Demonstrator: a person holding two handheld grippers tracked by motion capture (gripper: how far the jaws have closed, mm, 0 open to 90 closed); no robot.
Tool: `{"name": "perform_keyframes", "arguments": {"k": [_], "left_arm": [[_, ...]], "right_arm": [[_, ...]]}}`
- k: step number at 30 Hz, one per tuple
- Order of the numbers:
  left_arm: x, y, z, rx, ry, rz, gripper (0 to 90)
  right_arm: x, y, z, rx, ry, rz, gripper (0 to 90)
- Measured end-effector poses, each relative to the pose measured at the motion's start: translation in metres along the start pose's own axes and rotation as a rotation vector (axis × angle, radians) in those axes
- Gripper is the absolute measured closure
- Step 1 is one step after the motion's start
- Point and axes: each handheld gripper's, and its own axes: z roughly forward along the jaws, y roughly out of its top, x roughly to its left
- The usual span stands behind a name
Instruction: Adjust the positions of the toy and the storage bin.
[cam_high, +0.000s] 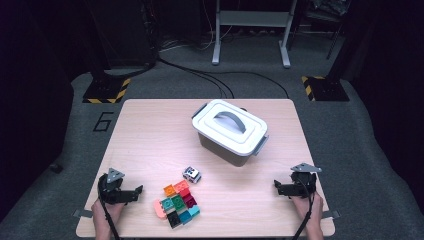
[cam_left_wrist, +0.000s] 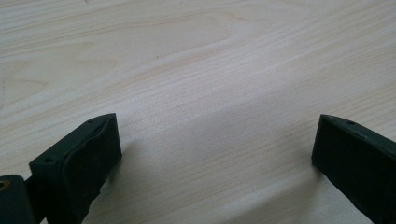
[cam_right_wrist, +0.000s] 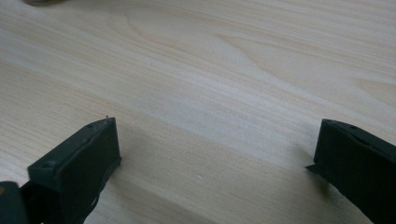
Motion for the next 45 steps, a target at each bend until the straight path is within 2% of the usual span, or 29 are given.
{"name": "perform_keyframes", "arguments": {"k": [13, 14, 18, 19, 20, 22, 23, 24, 30, 35, 39, 40, 45], "left_arm": [[0.0, 0.0, 0.0, 0.0, -0.001, 0.001, 1.5], [0.0, 0.0, 0.0, 0.001, -0.002, 0.002, 1.5], [0.001, 0.001, 0.0, 0.009, -0.014, 0.005, 0.6], [0.001, 0.001, 0.0, 0.009, -0.015, 0.01, 0.2], [0.001, 0.001, 0.0, 0.013, -0.017, 0.012, 0.2], [0.001, 0.001, 0.0, 0.012, -0.016, 0.015, 0.3], [0.001, 0.001, 0.0, 0.012, -0.015, 0.014, 0.3], [0.001, 0.001, 0.0, 0.013, -0.016, 0.013, 0.2], [0.001, 0.0, 0.001, 0.007, -0.011, 0.014, 0.2], [0.0, 0.0, 0.001, 0.0, -0.005, 0.021, 0.4], [0.0, 0.001, 0.001, -0.003, -0.008, 0.006, 0.4], [0.0, 0.001, 0.001, 0.003, -0.009, 0.009, 0.4], [0.0, 0.001, 0.001, 0.0, -0.008, 0.007, 0.4]], "right_arm": [[0.0, 0.001, 0.001, -0.004, -0.002, 0.005, 0.0], [-0.001, 0.001, 0.001, 0.002, 0.001, -0.017, 0.0], [0.0, 0.004, 0.001, 0.017, 0.003, 0.001, 0.0], [-0.001, 0.005, 0.001, 0.028, 0.006, -0.012, 0.0], [-0.001, 0.006, 0.0, 0.043, 0.024, 0.0, 0.0], [-0.001, 0.008, -0.001, 0.045, 0.031, -0.013, 0.0], [0.002, 0.01, -0.003, 0.052, 0.024, 0.0, 0.0], [0.003, 0.016, -0.008, 0.035, 0.039, -0.01, 0.0], [0.015, 0.035, -0.02, 0.002, 0.065, -0.051, 0.0], [0.026, 0.056, -0.031, -0.034, 0.108, -0.062, 0.0], [0.033, 0.072, -0.041, -0.052, 0.121, -0.083, 0.0], [0.036, 0.081, -0.048, -0.072, 0.131, -0.09, 0.0], [0.04, 0.099, -0.061, -0.111, 0.146, -0.096, 0.0]]}}
